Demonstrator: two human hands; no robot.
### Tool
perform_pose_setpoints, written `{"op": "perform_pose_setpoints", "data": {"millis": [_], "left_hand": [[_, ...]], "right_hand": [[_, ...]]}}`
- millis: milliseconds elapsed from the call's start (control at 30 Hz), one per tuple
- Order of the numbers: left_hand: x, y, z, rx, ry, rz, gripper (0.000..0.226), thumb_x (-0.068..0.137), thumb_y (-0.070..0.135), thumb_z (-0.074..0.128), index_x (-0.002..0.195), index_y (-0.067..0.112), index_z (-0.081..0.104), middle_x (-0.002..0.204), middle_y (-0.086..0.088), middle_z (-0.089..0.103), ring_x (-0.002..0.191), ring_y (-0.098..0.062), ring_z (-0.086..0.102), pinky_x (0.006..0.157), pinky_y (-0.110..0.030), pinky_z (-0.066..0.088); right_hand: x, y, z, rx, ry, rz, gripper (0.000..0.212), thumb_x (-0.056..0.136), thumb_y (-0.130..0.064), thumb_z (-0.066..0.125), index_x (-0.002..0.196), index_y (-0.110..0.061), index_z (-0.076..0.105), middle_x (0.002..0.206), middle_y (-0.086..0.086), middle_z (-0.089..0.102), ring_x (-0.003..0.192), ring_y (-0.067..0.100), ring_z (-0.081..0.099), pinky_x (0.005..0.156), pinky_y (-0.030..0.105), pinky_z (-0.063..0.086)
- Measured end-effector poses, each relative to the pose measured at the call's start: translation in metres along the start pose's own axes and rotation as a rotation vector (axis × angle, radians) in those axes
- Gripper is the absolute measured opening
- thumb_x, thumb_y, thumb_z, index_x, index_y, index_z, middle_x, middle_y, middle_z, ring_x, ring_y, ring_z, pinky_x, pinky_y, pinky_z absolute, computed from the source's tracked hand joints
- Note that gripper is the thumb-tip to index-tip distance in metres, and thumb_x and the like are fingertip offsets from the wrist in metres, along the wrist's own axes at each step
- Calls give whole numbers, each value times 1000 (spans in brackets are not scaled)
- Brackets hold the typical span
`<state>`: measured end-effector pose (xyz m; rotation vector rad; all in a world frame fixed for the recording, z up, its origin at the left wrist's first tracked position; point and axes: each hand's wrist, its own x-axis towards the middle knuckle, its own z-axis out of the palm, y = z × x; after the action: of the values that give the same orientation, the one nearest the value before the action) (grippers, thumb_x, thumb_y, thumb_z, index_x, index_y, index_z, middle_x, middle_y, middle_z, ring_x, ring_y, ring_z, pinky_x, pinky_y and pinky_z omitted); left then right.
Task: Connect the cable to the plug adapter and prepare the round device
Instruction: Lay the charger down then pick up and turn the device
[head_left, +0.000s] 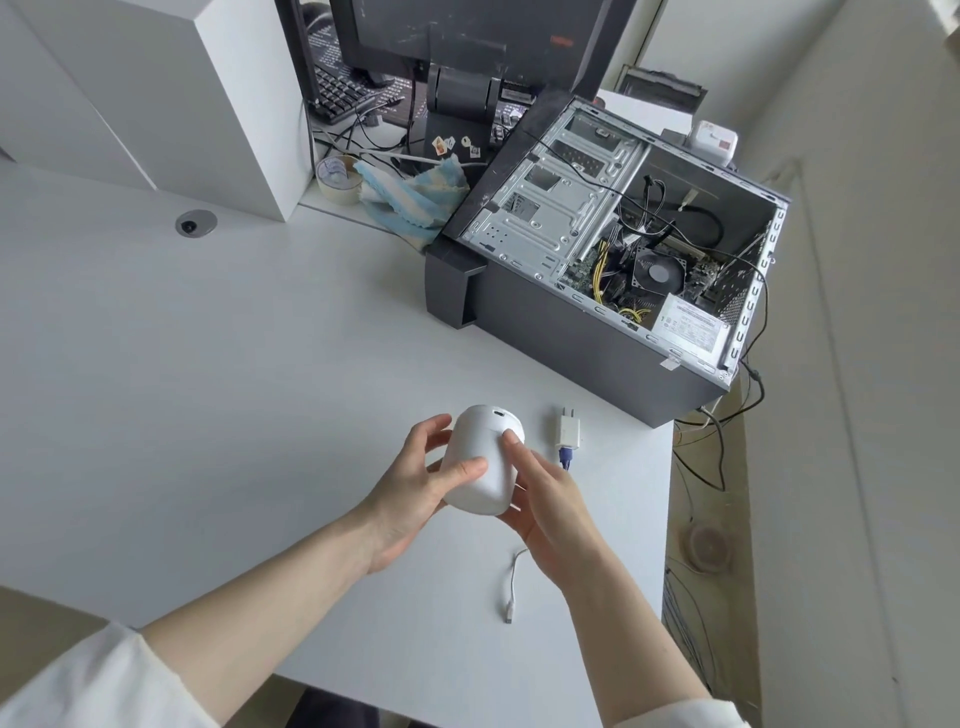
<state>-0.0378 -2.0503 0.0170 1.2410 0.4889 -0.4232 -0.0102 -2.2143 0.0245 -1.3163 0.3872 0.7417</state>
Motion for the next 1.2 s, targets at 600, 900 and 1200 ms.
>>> {"op": "perform_pose_setpoints", "data": {"millis": [600,900,1200], "left_hand": [[2,16,-1,-106,3,-157,58,80,64,63,124,26,62,130,9,64,120,-25,62,96,-57,53],[3,11,6,-130,104,-63,33,92,34,64,120,18,59,131,-10,60,111,-20,56,82,-48,57],[7,-2,9,-71,134,58,29,96,32,59,121,18,57,129,-7,63,114,-16,62,103,-50,49]], "right_hand": [[-5,16,-13,-201,-42,-260,55,87,-35,78,137,-26,58,138,-1,66,129,22,61,110,55,46],[-9,17,-13,-265,-63,-263,62,84,-43,77,141,-46,53,137,-2,64,133,20,57,113,55,43],[-13,11,1,-206,-39,-220,32,106,-41,44,134,-46,59,130,-26,67,124,-9,58,106,30,44]]}}
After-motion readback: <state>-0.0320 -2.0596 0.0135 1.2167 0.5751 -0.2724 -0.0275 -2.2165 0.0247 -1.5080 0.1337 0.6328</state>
